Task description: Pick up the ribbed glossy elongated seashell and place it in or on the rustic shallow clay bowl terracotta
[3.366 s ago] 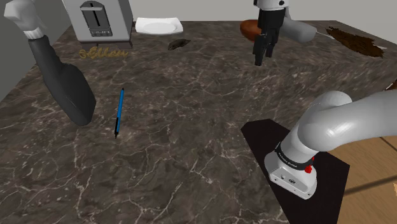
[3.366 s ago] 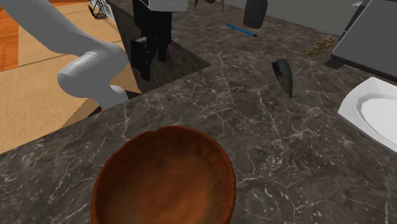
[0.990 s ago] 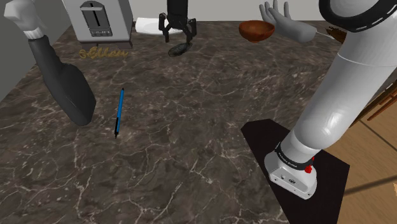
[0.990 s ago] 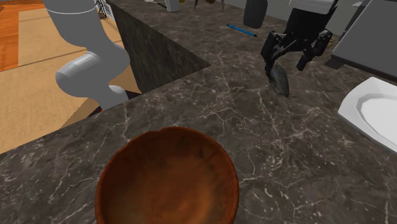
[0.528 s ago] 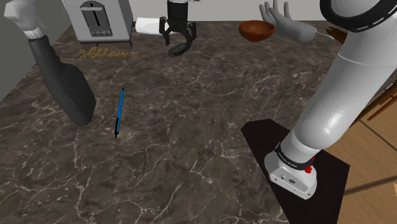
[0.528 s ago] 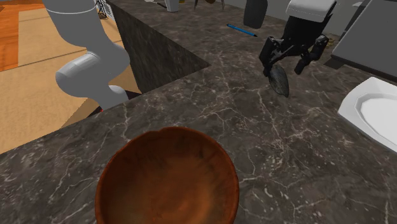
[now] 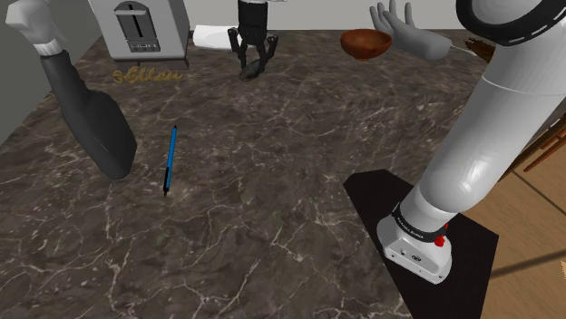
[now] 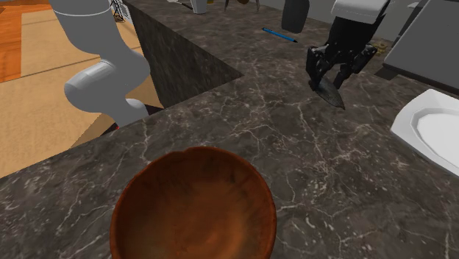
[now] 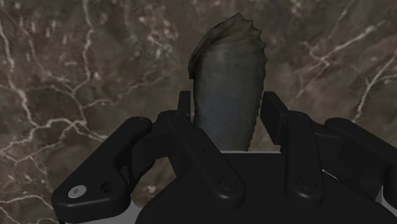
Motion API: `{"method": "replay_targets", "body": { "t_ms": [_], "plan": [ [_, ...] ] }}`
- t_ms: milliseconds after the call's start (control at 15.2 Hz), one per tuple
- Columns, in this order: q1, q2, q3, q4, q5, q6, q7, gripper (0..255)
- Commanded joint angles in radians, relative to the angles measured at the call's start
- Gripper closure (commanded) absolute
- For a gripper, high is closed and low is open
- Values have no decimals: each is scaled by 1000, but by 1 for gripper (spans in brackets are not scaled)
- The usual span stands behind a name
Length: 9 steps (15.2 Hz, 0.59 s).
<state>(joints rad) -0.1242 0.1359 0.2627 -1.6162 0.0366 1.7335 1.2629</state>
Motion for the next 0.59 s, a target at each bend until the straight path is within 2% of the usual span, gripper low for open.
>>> {"method": "replay_targets", "body": {
  "t_ms": [0,198,528],
  "plan": [
    [0,3,0,0,-1,-1,1,255],
    [-1,0,-1,-6,0,2,-1,255],
    [0,6,0,69,-2,-67,4,255]
  ]
}}
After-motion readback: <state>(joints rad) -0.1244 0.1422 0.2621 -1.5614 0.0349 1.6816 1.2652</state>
